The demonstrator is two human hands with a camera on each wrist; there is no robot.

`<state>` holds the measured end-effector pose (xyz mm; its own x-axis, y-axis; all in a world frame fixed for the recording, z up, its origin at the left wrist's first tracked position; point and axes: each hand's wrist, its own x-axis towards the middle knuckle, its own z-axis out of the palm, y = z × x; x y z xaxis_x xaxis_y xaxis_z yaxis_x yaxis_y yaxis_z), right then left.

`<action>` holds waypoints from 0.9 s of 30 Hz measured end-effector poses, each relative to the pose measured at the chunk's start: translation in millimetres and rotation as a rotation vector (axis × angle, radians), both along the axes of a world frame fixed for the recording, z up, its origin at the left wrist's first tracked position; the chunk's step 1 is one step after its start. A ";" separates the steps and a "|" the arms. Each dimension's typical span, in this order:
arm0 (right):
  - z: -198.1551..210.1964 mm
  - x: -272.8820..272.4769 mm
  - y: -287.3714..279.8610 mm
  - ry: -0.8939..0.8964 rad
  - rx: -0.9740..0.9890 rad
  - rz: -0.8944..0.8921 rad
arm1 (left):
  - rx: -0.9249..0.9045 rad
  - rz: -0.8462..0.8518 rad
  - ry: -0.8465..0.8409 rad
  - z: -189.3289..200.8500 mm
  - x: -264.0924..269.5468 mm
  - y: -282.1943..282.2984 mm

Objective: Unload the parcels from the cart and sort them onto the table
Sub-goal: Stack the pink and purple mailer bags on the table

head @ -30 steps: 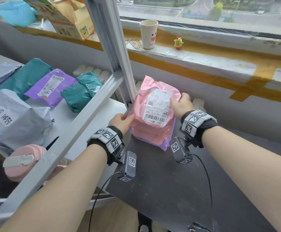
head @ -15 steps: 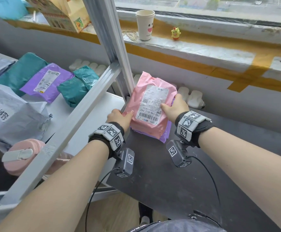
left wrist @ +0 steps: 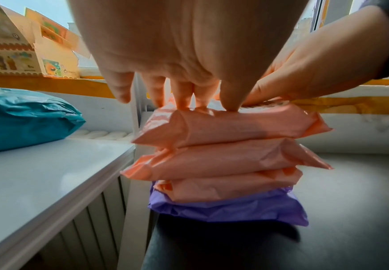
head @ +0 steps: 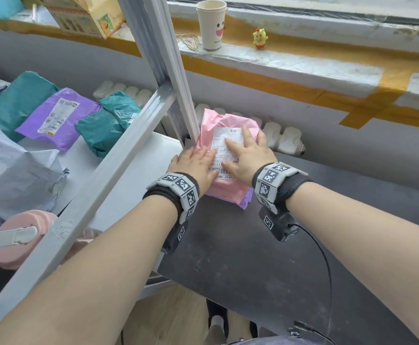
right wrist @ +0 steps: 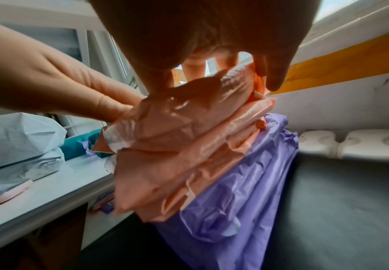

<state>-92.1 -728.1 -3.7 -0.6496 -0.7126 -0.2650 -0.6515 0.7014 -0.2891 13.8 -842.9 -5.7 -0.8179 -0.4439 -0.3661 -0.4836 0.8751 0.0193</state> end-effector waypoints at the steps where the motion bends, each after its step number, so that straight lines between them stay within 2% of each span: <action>1: -2.6 0.5 -0.1 -0.004 0.007 -0.006 | 0.002 -0.001 -0.003 -2.1 -0.7 -0.2; 10: -6.5 5.0 -2.2 -0.099 -0.048 -0.087 | 0.031 -0.007 0.031 -7.8 -1.3 -5.1; 15: 0.6 10.7 3.8 -0.089 -0.162 -0.152 | 0.012 0.002 0.172 9.7 0.7 -1.4; 21: 20.8 17.0 28.4 -0.031 -0.237 -0.258 | -0.083 -0.114 0.352 39.0 -8.6 7.1; 27: 37.0 26.1 82.2 0.039 -0.235 -0.467 | -0.082 -0.299 0.376 56.1 -36.3 45.1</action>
<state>-66.0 -645.9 33.4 -0.9183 -0.3824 -0.1020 -0.2986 0.8385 -0.4558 -22.4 -797.8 50.4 -0.9828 -0.1844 0.0055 -0.1836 0.9805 0.0701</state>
